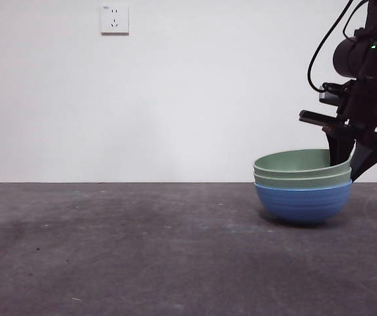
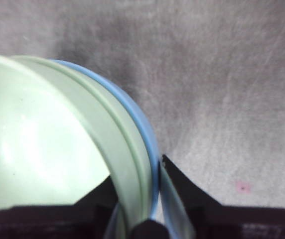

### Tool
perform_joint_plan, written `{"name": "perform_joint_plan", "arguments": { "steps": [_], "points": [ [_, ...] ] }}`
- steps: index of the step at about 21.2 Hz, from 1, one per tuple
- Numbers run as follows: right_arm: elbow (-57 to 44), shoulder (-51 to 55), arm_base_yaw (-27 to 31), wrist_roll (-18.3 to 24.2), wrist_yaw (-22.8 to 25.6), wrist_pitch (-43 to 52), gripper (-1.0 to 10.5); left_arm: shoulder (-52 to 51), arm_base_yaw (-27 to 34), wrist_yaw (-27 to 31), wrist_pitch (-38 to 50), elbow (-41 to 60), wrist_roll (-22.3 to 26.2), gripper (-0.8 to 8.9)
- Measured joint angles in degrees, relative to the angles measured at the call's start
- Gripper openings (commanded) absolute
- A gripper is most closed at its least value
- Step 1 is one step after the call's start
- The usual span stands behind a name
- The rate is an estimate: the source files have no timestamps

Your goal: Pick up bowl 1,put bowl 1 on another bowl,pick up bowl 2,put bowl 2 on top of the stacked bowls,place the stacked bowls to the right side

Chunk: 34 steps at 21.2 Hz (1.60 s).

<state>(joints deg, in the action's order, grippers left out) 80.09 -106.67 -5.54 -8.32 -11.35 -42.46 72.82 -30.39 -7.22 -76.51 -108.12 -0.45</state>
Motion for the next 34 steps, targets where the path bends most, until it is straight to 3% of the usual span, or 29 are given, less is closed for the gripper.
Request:
{"name": "perform_joint_plan", "arguments": {
  "steps": [7, 9, 13, 20, 26, 34],
  "points": [
    [0.37, -1.36, 0.66, 0.22, -0.68, -1.2, -0.1, 0.0, 0.0, 0.0, 0.02, 0.0, 0.0, 3.18],
    [0.7, -1.9, 0.81, 0.44, -0.98, -1.33, 0.3, 0.0, 0.0, 0.0, 0.02, 0.0, 0.0, 3.18],
    [0.68, -2.4, 0.61, 0.92, -0.61, -1.55, 2.3, 0.0, 0.0, 0.0, 0.0, 0.0, 0.0, 3.18],
    [0.33, -2.58, 0.35, 2.03, -0.68, -1.62, 2.9, 0.0, 0.0, 0.0, 0.0, 0.0, 0.0, 3.18],
    [0.13, 10.23, 0.63, 2.36, -0.66, -3.98, 2.9, 0.0, 0.0, 0.0, 0.02, 0.0, 0.98, 3.18],
    [0.13, 30.86, -0.85, 3.41, -0.68, -22.21, 2.9, 0.0, 0.0, 0.0, 0.02, 0.0, 2.6, 3.14]
  ]
}}
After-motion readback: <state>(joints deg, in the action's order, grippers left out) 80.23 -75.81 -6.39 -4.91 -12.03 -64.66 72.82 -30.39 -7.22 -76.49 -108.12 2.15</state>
